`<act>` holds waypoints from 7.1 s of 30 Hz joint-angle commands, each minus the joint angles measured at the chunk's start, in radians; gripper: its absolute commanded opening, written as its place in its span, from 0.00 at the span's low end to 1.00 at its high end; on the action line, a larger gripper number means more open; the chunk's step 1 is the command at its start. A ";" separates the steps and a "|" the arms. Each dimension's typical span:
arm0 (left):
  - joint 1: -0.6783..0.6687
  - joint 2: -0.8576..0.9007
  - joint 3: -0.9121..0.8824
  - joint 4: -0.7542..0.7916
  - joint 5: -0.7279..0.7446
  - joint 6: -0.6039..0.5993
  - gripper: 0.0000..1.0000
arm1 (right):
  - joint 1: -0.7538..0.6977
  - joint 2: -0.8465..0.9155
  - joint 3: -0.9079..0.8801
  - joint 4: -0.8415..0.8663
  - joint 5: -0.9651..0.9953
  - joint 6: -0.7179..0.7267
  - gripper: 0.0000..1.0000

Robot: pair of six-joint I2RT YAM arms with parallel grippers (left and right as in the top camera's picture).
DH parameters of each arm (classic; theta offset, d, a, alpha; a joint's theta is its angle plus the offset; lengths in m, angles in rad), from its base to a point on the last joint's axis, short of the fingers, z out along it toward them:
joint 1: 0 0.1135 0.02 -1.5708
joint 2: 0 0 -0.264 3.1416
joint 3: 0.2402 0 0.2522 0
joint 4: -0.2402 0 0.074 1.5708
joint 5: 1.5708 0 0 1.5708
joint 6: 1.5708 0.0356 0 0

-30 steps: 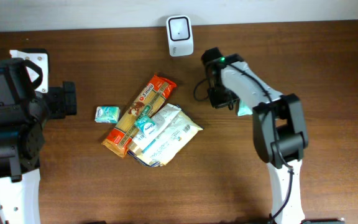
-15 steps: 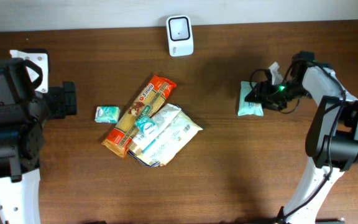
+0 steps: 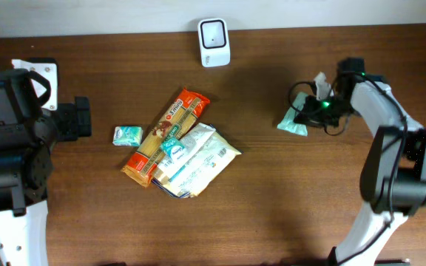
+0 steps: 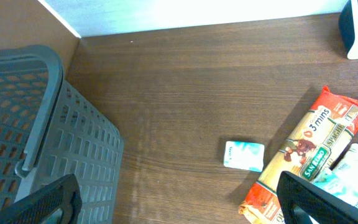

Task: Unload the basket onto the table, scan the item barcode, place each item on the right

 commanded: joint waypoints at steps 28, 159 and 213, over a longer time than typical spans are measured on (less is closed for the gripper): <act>0.004 -0.004 0.002 0.002 0.000 -0.016 0.99 | 0.673 0.180 0.082 -0.028 0.917 0.027 0.45; 0.004 -0.004 0.002 0.002 0.000 -0.016 0.99 | 0.562 0.429 0.265 1.601 0.615 -1.465 0.04; 0.004 -0.004 0.002 0.001 0.000 -0.016 0.99 | -0.097 0.049 0.288 -0.356 -0.345 0.076 0.99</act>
